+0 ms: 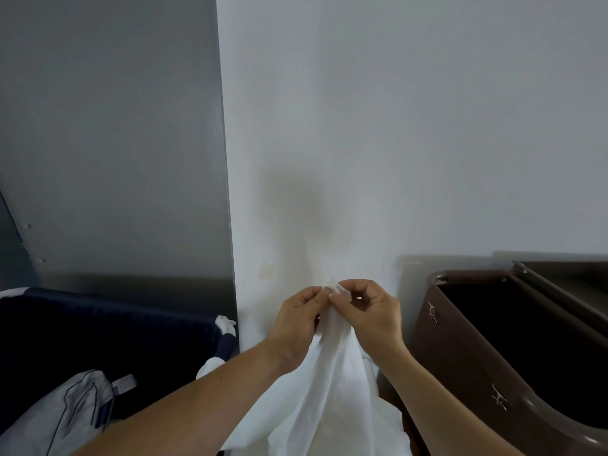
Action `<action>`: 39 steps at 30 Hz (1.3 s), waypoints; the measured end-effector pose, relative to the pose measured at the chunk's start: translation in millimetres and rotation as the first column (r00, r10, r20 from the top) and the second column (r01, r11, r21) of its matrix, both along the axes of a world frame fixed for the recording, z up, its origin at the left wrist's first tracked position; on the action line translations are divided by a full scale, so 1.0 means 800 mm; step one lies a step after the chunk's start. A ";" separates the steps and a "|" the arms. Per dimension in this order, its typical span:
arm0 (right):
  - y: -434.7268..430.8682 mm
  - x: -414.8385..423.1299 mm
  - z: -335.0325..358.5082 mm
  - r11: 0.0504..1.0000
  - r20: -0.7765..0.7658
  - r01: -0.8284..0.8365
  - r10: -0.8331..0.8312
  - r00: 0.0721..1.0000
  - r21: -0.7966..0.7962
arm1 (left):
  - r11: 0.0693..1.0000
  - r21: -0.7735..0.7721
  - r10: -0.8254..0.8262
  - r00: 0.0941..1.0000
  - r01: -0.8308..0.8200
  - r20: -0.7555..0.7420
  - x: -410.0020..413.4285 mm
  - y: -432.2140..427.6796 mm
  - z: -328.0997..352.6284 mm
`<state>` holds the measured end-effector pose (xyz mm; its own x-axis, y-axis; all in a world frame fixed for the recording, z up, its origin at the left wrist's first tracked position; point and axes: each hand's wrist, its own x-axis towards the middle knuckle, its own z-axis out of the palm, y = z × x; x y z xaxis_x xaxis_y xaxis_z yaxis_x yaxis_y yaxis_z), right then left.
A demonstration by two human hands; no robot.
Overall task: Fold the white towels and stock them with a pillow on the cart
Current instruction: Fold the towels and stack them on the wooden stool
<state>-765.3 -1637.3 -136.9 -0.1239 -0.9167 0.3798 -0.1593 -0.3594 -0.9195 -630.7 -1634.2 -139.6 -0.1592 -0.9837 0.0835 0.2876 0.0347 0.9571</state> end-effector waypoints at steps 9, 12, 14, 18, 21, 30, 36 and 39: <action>-0.015 -0.006 -0.004 0.999 -0.037 0.050 -0.050 0.998 0.012 | 0.971 -0.228 0.180 0.840 -0.069 0.513 0.011 -0.017 0.004; -0.019 -0.008 0.005 1.000 -0.017 0.006 -0.005 1.000 0.012 | 0.926 -0.377 0.232 0.775 0.009 0.588 0.019 -0.015 0.021; -0.020 -0.011 0.010 1.000 -0.022 -0.019 0.020 1.000 0.018 | 0.881 -0.462 0.238 0.751 0.100 0.616 0.022 -0.016 0.035; -0.023 -0.015 0.011 0.999 0.013 0.018 -0.018 1.000 0.027 | 0.839 -0.511 0.224 0.738 0.187 0.637 0.016 -0.027 0.041; -0.024 -0.009 0.016 0.997 -0.063 0.068 -0.066 0.996 0.028 | 0.806 -0.585 0.343 0.733 0.092 0.588 0.004 -0.044 0.044; -0.018 0.006 0.043 0.957 -0.162 0.235 -0.208 0.965 0.171 | 0.630 -0.745 0.634 0.699 -0.218 0.332 -0.024 -0.089 0.183; -0.012 -0.003 0.150 0.938 -0.082 0.300 -0.317 0.945 -0.173 | 0.426 -0.846 0.665 0.745 -0.320 0.053 -0.053 -0.077 0.284; -0.011 -0.021 0.191 0.917 -0.038 0.296 -0.317 0.948 -0.266 | 0.234 -0.908 0.693 0.715 -0.348 -0.095 -0.058 -0.076 0.325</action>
<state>-782.5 -1646.0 16.0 -0.3433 -0.7104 0.6144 -0.3668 -0.5008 -0.7840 -676.9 -1694.9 120.3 0.1775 -0.2833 0.9425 -0.3876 0.8602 0.3315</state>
